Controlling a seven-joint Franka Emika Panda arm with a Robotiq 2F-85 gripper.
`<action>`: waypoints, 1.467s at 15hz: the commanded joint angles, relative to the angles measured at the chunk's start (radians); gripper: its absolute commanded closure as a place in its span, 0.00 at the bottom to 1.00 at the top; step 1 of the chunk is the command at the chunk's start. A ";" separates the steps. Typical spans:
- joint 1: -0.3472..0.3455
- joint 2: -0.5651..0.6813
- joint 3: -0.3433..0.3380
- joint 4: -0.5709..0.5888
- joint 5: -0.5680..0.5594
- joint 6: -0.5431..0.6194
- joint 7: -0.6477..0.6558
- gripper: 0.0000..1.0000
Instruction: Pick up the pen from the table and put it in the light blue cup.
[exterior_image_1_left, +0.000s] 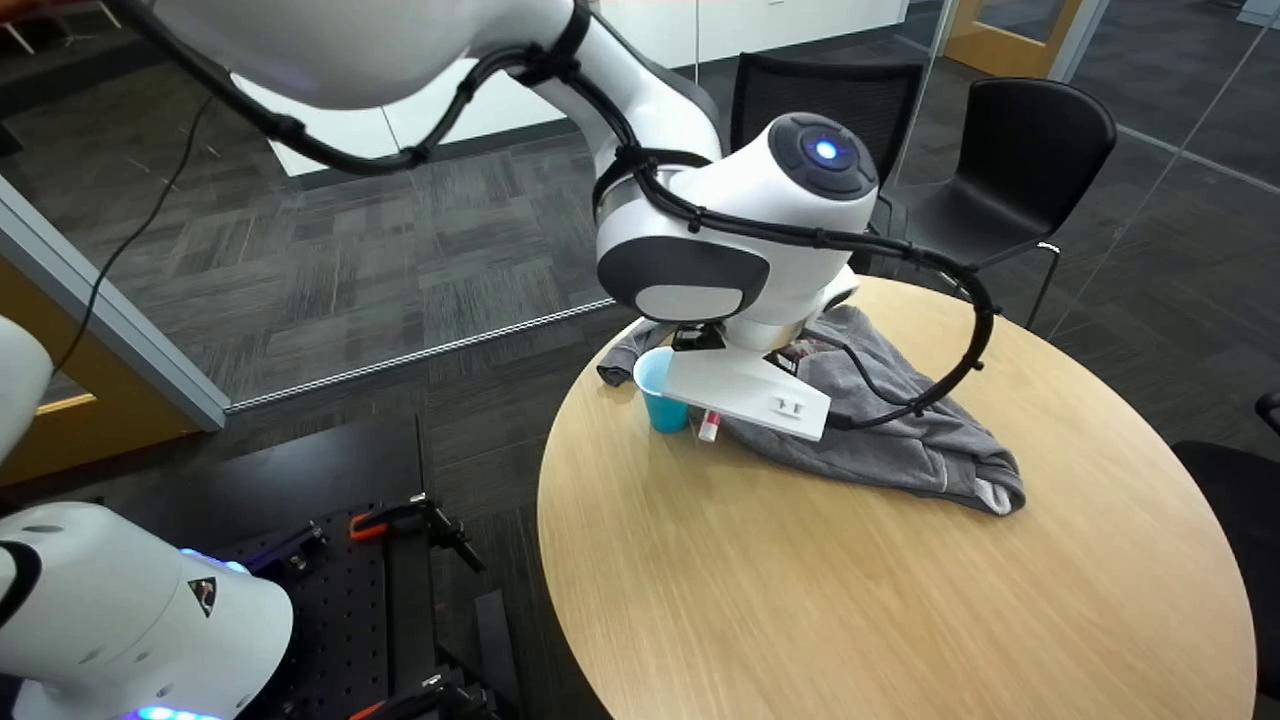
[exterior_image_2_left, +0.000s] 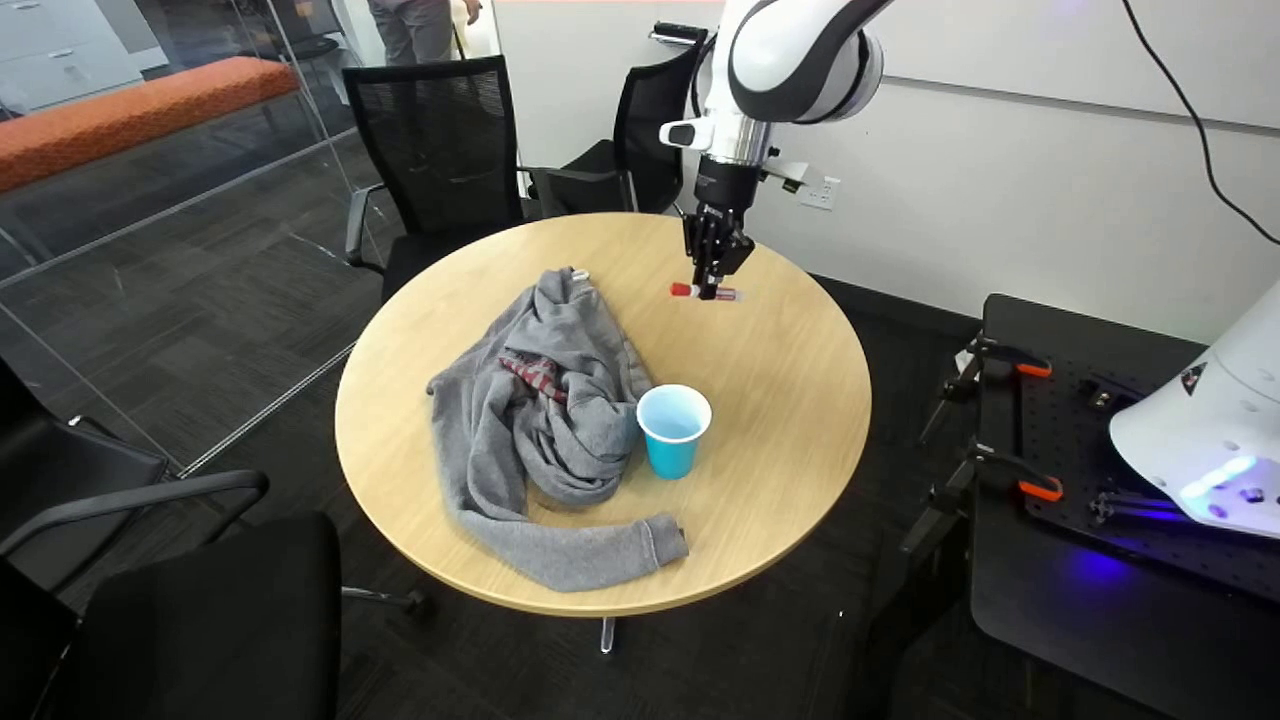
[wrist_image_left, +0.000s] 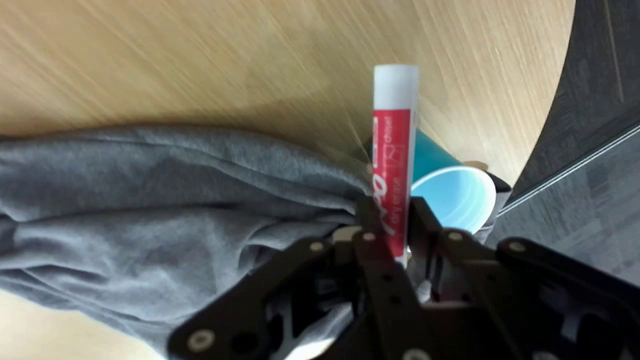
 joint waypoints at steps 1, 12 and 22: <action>-0.054 0.032 0.065 0.041 0.149 0.011 -0.259 0.95; 0.014 0.080 0.021 0.059 0.667 -0.036 -0.855 0.81; 0.027 0.096 -0.009 0.054 0.889 -0.106 -1.047 0.95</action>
